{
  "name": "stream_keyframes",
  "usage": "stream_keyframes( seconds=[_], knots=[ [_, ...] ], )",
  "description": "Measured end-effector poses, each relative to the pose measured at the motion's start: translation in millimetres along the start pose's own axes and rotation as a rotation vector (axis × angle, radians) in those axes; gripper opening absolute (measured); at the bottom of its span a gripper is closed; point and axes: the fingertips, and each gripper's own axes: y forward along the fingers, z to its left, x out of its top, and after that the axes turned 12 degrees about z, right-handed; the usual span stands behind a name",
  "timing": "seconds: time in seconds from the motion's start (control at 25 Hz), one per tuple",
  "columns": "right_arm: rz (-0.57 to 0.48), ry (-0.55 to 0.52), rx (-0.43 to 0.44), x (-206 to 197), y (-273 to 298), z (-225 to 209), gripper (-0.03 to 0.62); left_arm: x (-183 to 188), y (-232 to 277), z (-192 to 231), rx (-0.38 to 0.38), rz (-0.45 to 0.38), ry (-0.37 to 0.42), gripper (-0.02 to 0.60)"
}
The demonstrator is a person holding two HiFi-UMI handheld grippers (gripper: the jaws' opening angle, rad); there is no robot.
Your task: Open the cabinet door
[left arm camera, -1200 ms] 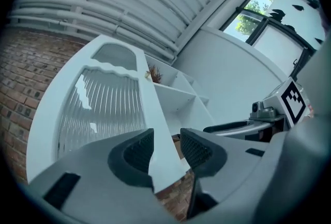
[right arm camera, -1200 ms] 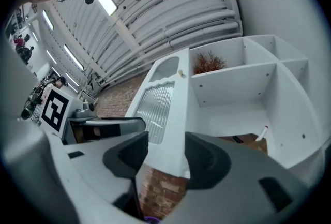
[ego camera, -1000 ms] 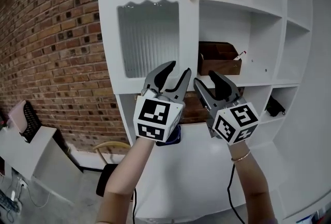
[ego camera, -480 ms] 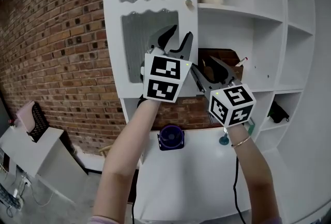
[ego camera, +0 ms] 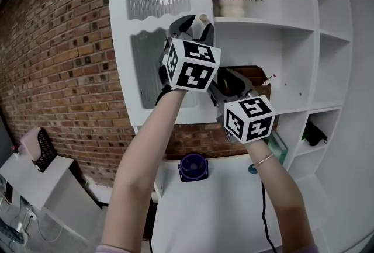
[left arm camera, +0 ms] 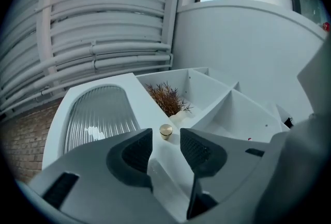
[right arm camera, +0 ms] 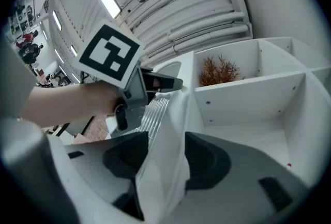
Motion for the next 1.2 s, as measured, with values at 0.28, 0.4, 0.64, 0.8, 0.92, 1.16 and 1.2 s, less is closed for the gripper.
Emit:
stream_keyframes(
  seconds=[0.28, 0.4, 0.64, 0.8, 0.92, 1.16, 1.2],
  knots=[
    [0.019, 0.005, -0.004, -10.8, 2.3, -7.2, 0.213, 5.0, 18.9, -5.5, 0.011, 0.038, 0.037, 0.146],
    [0.030, 0.008, -0.005, -15.1, 1.9, -8.5, 0.214, 5.1, 23.0, -6.2, 0.017, 0.044, 0.031, 0.133],
    [0.047, 0.022, -0.005, -21.4, 3.4, -8.7, 0.215, 3.8, 22.6, 1.3, 0.034, 0.054, 0.022, 0.084],
    [0.070, 0.024, -0.005, -26.4, 6.1, -4.9, 0.216, 6.5, 16.4, 1.6, 0.026, 0.048, 0.016, 0.078],
    [0.086, 0.034, 0.008, -31.3, 7.5, 0.7, 0.216, 8.1, 7.5, 3.4, 0.008, 0.038, 0.007, 0.075],
    [0.105, 0.081, 0.058, -37.5, 2.9, 6.5, 0.216, 16.6, -8.5, 3.3, 0.002, 0.011, 0.008, 0.072],
    [0.105, 0.091, 0.070, -38.1, 2.2, 8.0, 0.215, 17.4, -10.1, 3.3, 0.001, 0.009, 0.005, 0.072]
  ],
)
